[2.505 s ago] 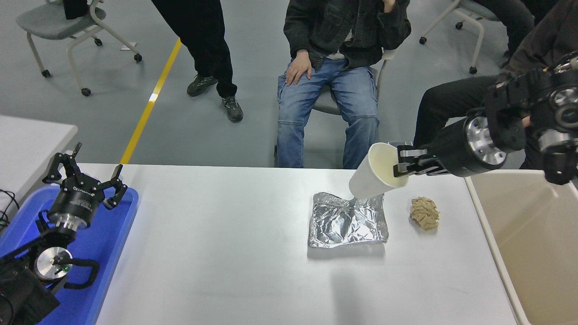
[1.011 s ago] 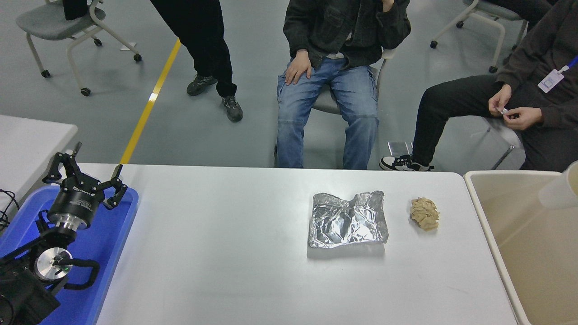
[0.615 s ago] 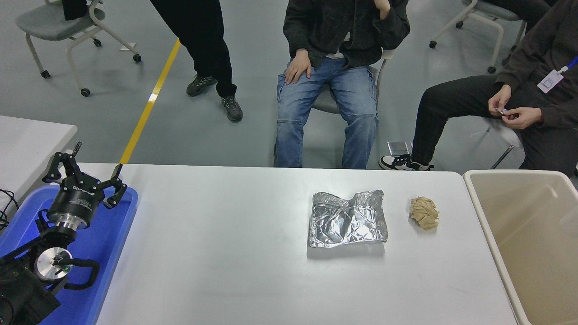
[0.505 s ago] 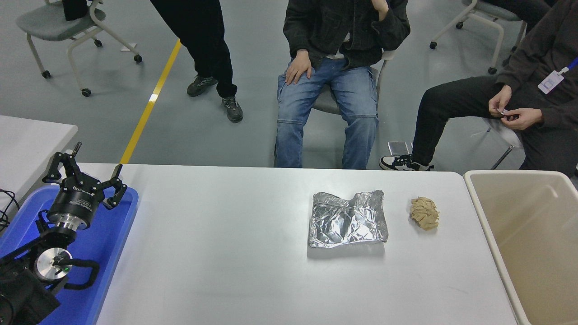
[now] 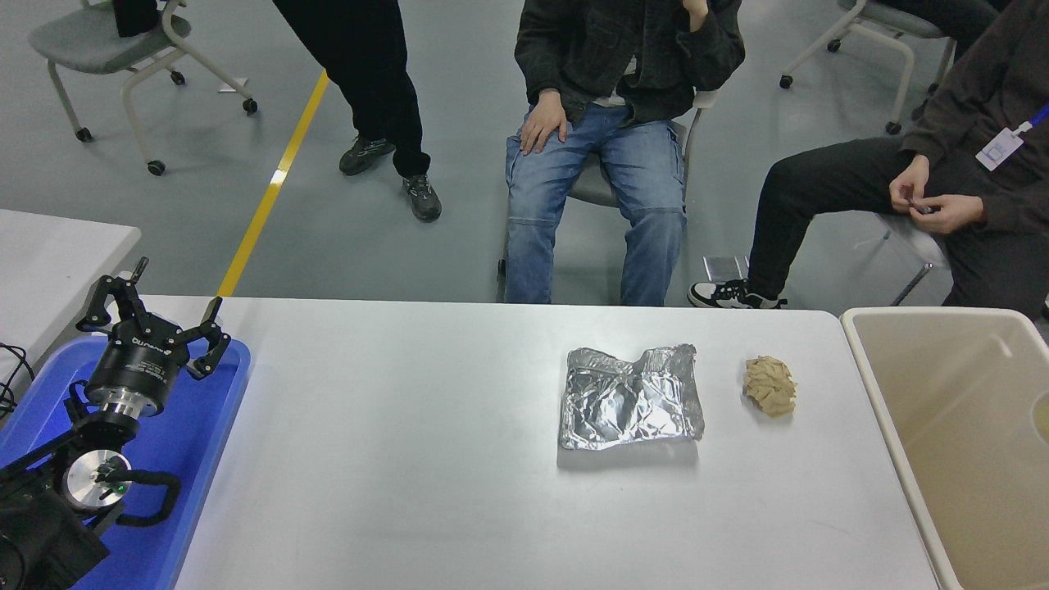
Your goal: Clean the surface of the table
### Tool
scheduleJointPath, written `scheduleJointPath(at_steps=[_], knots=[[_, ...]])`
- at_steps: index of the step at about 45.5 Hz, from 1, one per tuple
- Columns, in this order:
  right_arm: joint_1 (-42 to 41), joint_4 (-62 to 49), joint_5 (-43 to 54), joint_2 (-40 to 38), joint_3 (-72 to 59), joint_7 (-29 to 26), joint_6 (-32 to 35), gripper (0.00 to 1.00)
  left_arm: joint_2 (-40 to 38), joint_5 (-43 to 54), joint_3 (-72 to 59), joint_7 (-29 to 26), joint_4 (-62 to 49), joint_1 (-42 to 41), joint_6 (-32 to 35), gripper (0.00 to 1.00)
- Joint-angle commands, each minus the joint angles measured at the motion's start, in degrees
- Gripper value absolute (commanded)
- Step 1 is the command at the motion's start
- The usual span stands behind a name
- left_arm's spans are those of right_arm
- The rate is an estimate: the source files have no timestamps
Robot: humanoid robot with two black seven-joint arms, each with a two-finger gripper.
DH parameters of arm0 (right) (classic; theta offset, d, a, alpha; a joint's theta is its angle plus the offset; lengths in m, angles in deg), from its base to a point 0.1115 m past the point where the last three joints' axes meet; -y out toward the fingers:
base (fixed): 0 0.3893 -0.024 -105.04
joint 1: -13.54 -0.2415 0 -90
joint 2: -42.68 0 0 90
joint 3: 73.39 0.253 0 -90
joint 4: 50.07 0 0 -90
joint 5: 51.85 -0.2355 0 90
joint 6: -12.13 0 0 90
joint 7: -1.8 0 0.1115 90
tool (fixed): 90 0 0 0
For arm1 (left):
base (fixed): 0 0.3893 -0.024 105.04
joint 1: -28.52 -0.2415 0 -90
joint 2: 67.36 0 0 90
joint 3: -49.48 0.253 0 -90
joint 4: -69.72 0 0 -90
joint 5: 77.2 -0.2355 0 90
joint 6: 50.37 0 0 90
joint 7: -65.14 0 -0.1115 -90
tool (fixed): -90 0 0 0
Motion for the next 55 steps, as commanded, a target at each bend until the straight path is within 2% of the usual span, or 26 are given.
scheduleJointPath(at_steps=[1, 15, 17, 20, 23, 24, 26, 27, 30, 47, 55], knots=[[1.93, -3.09, -0.11, 5.46, -1.66, -0.32, -5.42, 0.00, 0.00, 0.00, 0.00, 0.00, -0.02, 0.00, 0.00, 1.00], [3.25, -3.27, -0.11, 6.34, -1.57, -1.55, -6.48, 0.00, 0.00, 0.00, 0.00, 0.00, -0.02, 0.00, 0.00, 1.00], [3.34, -3.27, -0.11, 6.25, -1.84, -2.25, -5.87, 0.14, 0.00, 0.00, 0.00, 0.00, -0.02, 0.00, 0.00, 1.00], [3.60, -3.18, -0.02, 6.17, -1.92, -3.31, -5.34, 0.28, 0.00, 0.00, 0.00, 0.00, -0.02, 0.00, 0.00, 1.00], [3.69, -3.18, -0.02, 6.17, -1.84, -4.10, -5.34, 0.47, 0.00, 0.00, 0.00, 0.00, 0.07, 0.00, 0.00, 1.00], [3.69, -3.18, -0.02, 6.17, -1.84, -4.10, -5.34, 0.54, 0.00, 0.00, 0.00, 0.00, 0.07, 0.00, 0.00, 1.00], [3.69, -3.18, -0.02, 6.17, -1.84, -4.10, -5.42, 0.77, 0.00, 0.00, 0.00, 0.00, -0.02, 0.00, 0.00, 1.00], [3.69, -3.18, -0.11, 6.17, -1.75, -4.10, -5.42, 0.86, 0.00, 0.00, 0.00, 0.00, 0.07, 0.00, 0.00, 1.00], [3.69, -3.18, -0.11, 5.99, -1.75, -4.10, -5.42, 0.99, 0.00, 0.00, 0.00, 0.00, -0.02, 0.00, 0.00, 1.00], [3.52, -4.23, -0.37, 5.90, -0.78, -4.19, -6.30, 1.00, 0.00, 0.00, 0.00, 0.00, 0.07, 0.00, 0.00, 1.00], [2.99, -4.85, -4.24, 5.47, -1.40, -3.84, -5.60, 1.00, 0.00, 0.00, 0.00, 0.00, 0.07, 0.00, 0.00, 1.00]])
